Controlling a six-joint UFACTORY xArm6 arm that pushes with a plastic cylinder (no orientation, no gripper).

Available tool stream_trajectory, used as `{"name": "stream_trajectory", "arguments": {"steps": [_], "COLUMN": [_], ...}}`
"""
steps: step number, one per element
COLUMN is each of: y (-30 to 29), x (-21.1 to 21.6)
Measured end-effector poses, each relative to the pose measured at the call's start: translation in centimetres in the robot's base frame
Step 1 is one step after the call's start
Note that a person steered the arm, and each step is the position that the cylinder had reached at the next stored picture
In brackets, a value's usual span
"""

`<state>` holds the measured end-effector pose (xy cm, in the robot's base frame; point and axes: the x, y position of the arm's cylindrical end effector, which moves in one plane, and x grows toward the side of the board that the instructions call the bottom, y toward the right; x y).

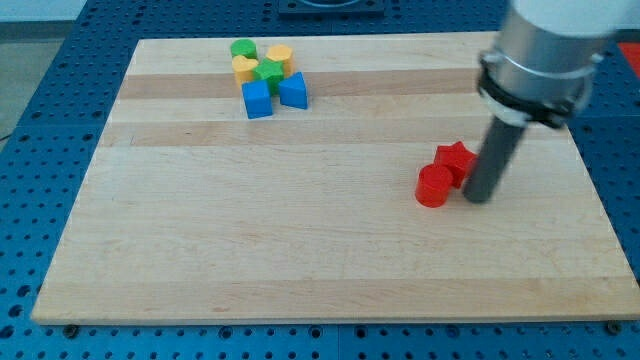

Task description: Move the red star to the center right

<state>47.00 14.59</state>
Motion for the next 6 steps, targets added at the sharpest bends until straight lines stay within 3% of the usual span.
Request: {"name": "stream_trajectory", "arguments": {"steps": [1,2,3,4,5,6], "y": [-5.4,-0.3,-3.4,-7.9,-10.1,-6.3], "x": [-1.6,2.0,1.7,-0.5,-6.1,-7.9]}}
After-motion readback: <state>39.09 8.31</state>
